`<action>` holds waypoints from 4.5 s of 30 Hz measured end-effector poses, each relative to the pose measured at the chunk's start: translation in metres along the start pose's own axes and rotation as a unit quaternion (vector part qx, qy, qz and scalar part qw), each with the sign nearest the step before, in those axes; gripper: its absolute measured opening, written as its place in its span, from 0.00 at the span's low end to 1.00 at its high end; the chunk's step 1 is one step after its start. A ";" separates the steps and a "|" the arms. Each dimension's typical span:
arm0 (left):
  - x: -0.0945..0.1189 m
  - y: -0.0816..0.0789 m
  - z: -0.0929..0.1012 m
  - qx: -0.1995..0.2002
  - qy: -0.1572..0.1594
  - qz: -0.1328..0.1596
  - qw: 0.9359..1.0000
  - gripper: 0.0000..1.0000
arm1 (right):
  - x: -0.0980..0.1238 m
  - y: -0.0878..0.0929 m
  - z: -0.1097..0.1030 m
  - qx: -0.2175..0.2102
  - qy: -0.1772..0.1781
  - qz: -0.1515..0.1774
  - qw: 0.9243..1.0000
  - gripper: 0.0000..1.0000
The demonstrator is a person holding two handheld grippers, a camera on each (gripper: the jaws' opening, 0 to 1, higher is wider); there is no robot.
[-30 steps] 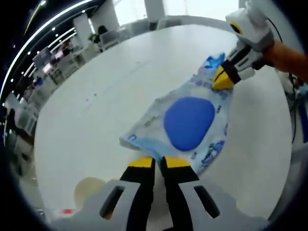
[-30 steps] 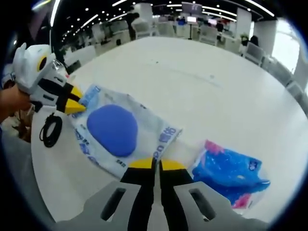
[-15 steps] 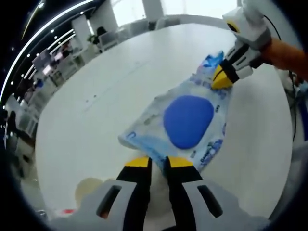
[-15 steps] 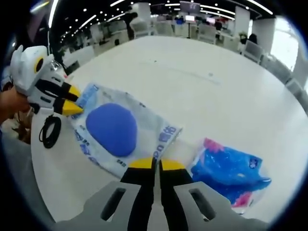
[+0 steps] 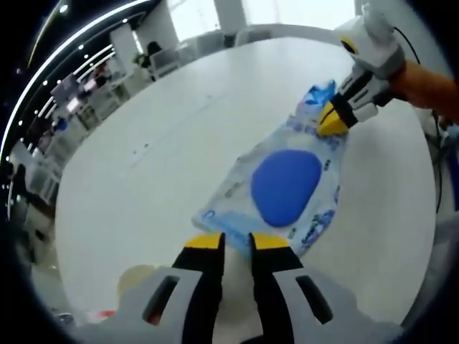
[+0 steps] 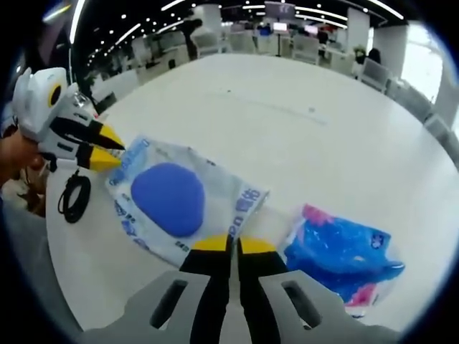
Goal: Arrange the tabletop items into an orderly group along one side of the table until the central work area is clear of visible clutter.
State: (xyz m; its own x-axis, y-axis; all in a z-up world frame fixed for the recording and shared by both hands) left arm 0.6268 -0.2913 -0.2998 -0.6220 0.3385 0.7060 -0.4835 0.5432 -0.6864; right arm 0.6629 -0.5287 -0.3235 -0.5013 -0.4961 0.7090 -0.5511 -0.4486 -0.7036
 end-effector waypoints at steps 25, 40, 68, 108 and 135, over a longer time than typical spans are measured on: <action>0.002 -0.003 0.000 0.003 0.001 0.009 1.000 0.15 | 0.002 0.001 -0.002 -0.012 0.005 0.011 1.000 0.17; 0.007 -0.011 -0.001 0.015 0.005 0.032 0.999 0.25 | 0.008 -0.014 -0.008 0.006 0.009 0.045 0.999 0.28; 0.023 -0.029 0.032 0.028 0.141 0.095 0.985 0.86 | 0.019 -0.025 -0.024 0.066 -0.028 0.097 0.993 0.88; 0.146 0.036 0.038 0.060 0.185 0.177 0.965 0.94 | 0.083 0.001 -0.102 0.133 -0.141 0.142 0.971 0.99; 0.208 0.146 0.018 0.131 0.126 0.174 0.968 0.90 | 0.087 0.013 -0.182 0.169 -0.196 0.122 0.958 0.99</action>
State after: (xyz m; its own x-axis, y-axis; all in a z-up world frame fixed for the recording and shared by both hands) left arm 0.4161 -0.1550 -0.2568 -0.6206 0.6606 0.4224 -0.4327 0.1606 -0.8871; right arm 0.4910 -0.4428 -0.2625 -0.2628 -0.8280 0.4954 -0.1690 -0.4660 -0.8685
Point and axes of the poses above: the point that each gripper's makers call its tool centre point, and the gripper's own axes: x roughly backward along the fingers, z roughly to its right, y roughly out of its underside, the point moved 8 cm from there along x, roughly backward along the fingers, and after that the axes turned 5 degrees about z, right-handed, at the moved point
